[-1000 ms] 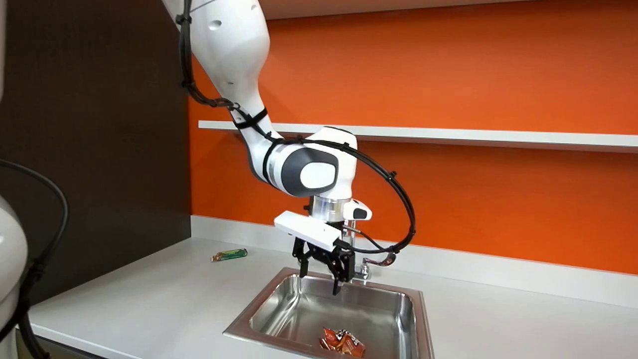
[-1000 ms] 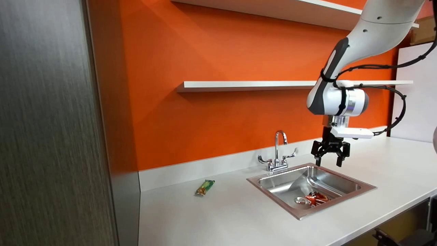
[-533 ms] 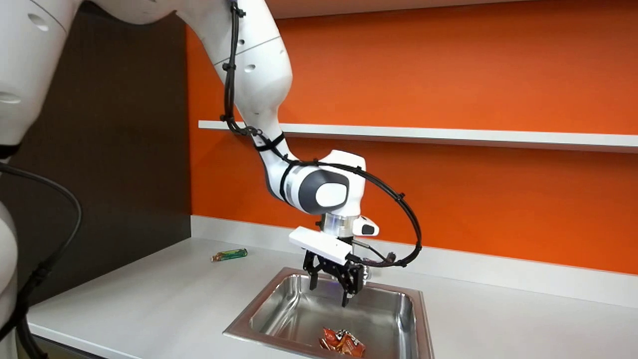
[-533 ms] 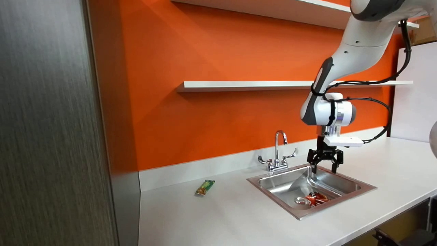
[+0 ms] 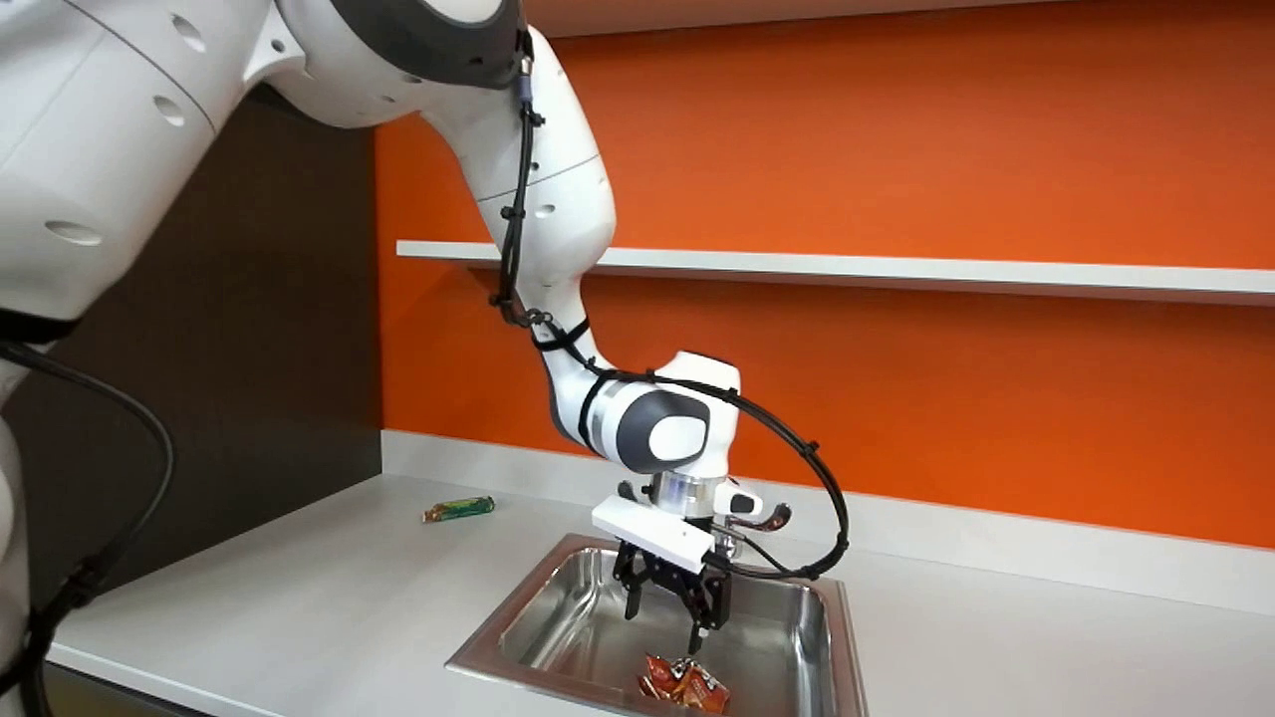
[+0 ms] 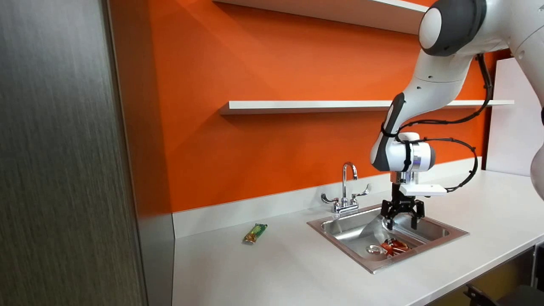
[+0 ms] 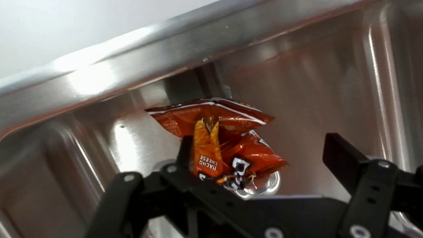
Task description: Remove the packet from the sink
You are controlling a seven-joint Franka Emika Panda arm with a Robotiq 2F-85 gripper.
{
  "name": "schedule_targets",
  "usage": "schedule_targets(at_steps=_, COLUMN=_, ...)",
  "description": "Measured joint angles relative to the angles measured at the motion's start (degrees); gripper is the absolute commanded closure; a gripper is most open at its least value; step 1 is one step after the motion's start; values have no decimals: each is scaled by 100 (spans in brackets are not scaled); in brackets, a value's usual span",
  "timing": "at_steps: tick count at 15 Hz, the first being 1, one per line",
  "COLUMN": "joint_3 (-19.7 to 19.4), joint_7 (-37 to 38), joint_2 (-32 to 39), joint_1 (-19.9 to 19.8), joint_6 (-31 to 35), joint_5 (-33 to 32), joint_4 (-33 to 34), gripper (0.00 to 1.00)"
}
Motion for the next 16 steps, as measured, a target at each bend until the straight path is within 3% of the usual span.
schedule_targets(at_steps=16, joint_3=12, joint_7=148, joint_2=1050, joint_1=-91, joint_6=1, joint_5=-548, joint_4=860, gripper=0)
